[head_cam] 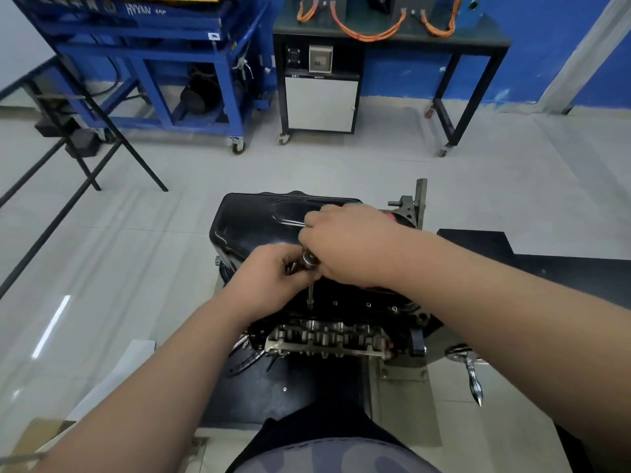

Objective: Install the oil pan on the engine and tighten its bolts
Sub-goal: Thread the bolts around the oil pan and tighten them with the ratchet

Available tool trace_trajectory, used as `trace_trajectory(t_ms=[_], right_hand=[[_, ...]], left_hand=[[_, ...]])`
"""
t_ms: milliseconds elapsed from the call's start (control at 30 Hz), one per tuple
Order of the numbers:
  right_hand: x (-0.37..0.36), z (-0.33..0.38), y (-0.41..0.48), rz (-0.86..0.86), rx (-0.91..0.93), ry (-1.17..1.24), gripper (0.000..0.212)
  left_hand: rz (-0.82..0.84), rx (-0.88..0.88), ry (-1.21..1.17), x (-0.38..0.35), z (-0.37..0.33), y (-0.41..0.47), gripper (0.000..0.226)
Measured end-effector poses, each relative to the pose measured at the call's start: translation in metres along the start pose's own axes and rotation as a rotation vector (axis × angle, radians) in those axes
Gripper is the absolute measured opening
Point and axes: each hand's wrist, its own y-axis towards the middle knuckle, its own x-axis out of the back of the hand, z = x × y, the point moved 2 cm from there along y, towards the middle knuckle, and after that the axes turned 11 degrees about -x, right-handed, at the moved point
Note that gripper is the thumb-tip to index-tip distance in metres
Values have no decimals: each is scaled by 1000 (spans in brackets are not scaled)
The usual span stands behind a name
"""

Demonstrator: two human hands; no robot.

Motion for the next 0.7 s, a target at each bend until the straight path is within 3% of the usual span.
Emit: trace_trajectory(t_ms=[100,200,300,433,500,700], right_hand=[[5,-4,1,-44,80,-59,20],[3,6,1,-16,-76,-13,40],[-1,9,1,43,-185,52,43],[3,3,6,25,32,-3,20],[4,-1,6,-20,107,-43,25],[2,2,-2,-30,-61,-19,37]], left_hand=[[-9,19,-3,1,0,1,9],[-54,29,82,-1,5,-1,12],[-88,13,84,-5,7,-1,16],[-24,23,-8,-5,10,1,25],[-28,34,19,-4,9,2,24],[-148,1,82,-10,4,-7,14]])
